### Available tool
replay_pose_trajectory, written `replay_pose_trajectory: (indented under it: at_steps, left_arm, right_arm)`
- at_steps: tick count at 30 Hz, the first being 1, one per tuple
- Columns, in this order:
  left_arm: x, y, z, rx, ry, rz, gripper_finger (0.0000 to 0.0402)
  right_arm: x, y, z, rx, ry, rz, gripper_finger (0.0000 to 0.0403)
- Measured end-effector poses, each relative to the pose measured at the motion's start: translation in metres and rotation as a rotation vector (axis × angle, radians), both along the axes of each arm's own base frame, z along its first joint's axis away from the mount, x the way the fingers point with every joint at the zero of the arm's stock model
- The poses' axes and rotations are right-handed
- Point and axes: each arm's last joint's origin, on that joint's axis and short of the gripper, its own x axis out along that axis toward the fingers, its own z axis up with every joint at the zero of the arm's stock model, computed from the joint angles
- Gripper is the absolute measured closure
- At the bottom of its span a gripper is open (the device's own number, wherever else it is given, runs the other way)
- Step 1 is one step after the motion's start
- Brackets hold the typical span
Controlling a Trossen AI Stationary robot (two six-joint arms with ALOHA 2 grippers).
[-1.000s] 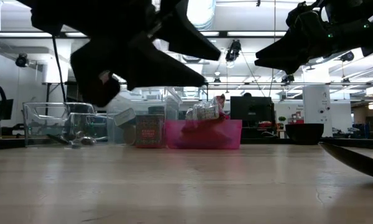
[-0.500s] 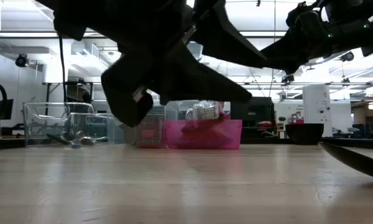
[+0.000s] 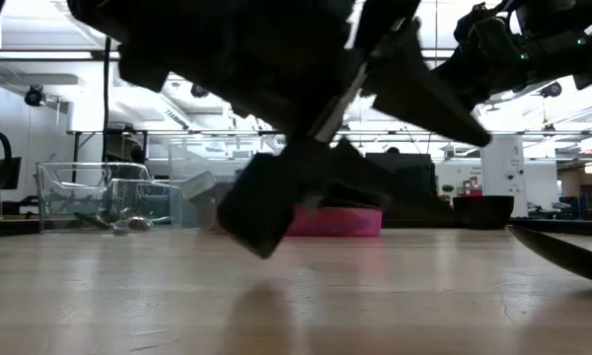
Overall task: Pick & Place Food Item
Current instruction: Put the blue spoon into the left transparent bin
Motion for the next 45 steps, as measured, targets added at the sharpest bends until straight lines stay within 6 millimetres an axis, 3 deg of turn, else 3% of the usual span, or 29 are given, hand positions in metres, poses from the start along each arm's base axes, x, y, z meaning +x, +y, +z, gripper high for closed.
replay_pose_trajectory:
  at_steps: [9,23,30,36,45]
  left_arm:
    - [0.022,-0.010,-0.012,0.023,-0.007,-0.047,0.0158]
    - [0.023,-0.010,-0.015,-0.015,0.014,-0.088,0.0158]
    - [0.026,-0.003,-0.006,-0.201,0.035,0.044,0.0158]
    - [0.034,0.005,0.014,-0.492,0.028,0.182,0.0158]
    - [0.023,-0.018,0.009,-0.496,0.083,0.140,0.0158]
  right_arm:
    - [0.000,0.000,0.000,-0.001,0.000,0.000,0.0168]
    - [0.000,0.000,0.000,-0.001,0.000,0.000,0.0168]
    - [0.000,0.000,0.000,-0.001,0.000,0.000,0.0168]
    - [0.000,0.000,0.000,-0.001,0.001,0.001,0.0168]
    - [0.000,0.000,0.000,-0.002,0.001,0.000,0.0168]
